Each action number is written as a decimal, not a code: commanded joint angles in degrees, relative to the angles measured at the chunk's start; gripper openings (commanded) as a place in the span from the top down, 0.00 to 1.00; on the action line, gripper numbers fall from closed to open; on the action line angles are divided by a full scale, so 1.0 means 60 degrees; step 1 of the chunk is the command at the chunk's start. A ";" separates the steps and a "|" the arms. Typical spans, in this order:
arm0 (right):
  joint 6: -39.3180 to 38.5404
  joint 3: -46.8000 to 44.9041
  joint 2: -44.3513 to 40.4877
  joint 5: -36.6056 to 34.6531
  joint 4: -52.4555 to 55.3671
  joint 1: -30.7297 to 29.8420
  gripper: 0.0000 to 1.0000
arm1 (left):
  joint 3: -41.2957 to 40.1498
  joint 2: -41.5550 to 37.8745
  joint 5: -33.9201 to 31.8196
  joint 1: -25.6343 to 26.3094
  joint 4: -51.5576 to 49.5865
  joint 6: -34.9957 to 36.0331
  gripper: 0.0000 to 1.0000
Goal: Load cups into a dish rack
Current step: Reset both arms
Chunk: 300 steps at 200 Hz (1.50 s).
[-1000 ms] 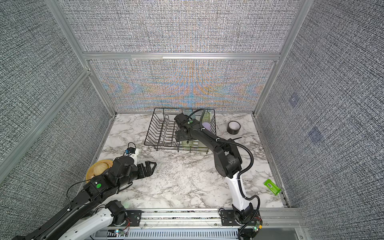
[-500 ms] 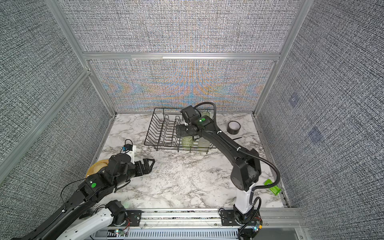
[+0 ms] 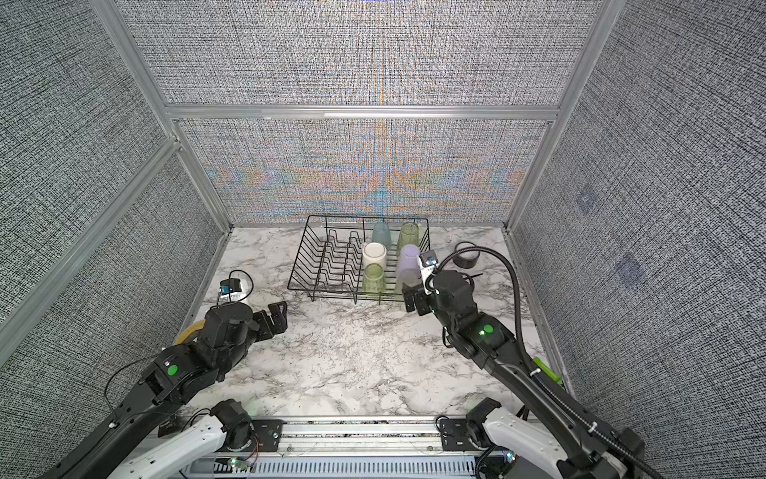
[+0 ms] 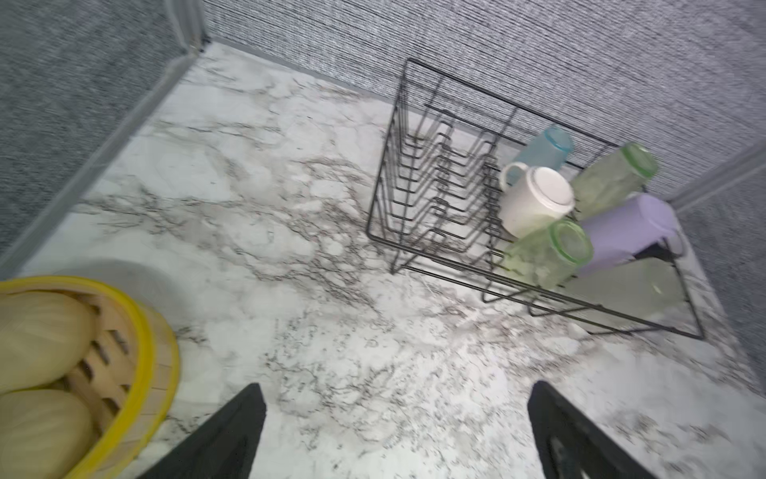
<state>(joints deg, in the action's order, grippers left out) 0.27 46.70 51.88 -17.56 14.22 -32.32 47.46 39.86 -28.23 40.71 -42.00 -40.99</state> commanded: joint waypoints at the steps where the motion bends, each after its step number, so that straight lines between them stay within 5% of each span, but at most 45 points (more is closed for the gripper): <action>1: -0.0492 -0.1056 -0.0771 -0.0801 -0.1165 0.0567 0.01 | -0.0544 -0.0210 -0.1544 -0.0017 0.0325 -0.0049 0.01; 44: 0.0113 -0.3692 -0.2240 0.0578 -0.2681 0.3034 0.01 | -0.2272 -0.0893 -0.3489 -0.0019 0.2409 0.1088 0.01; 94: -0.0068 -0.5152 -0.0980 0.1548 -0.4971 0.4072 0.01 | -0.4448 -0.1532 -0.4142 -0.0364 0.7043 0.5465 0.01; 136: -0.0460 -0.5728 0.0853 0.1650 -0.7571 0.4213 0.01 | -0.5410 -0.1089 -0.1974 -0.1732 0.8903 0.6921 0.01; 189: -0.0892 -0.5638 0.3116 0.2415 -1.0482 0.4353 0.01 | -0.5830 0.1668 0.1171 -0.3474 1.1285 0.8974 0.01; 237: -0.0746 -0.5236 0.6237 0.2732 -1.3225 0.4655 0.01 | -0.5313 0.4422 0.1871 -0.4820 1.2703 0.9012 0.01; 257: -0.0636 -0.4748 0.5634 0.2583 -1.1245 0.4707 0.01 | -0.5070 0.4651 0.2732 -0.5180 1.2729 0.8730 0.01; 300: -0.0603 -0.3912 0.5828 0.2583 -1.0020 0.4757 0.01 | -0.4827 0.5489 0.4213 -0.6097 1.3858 0.7502 0.01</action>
<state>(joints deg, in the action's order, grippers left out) -3.53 22.39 87.66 -1.91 -49.87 -3.68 17.61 70.72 -10.68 6.07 35.03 9.52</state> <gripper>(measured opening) 0.990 0.994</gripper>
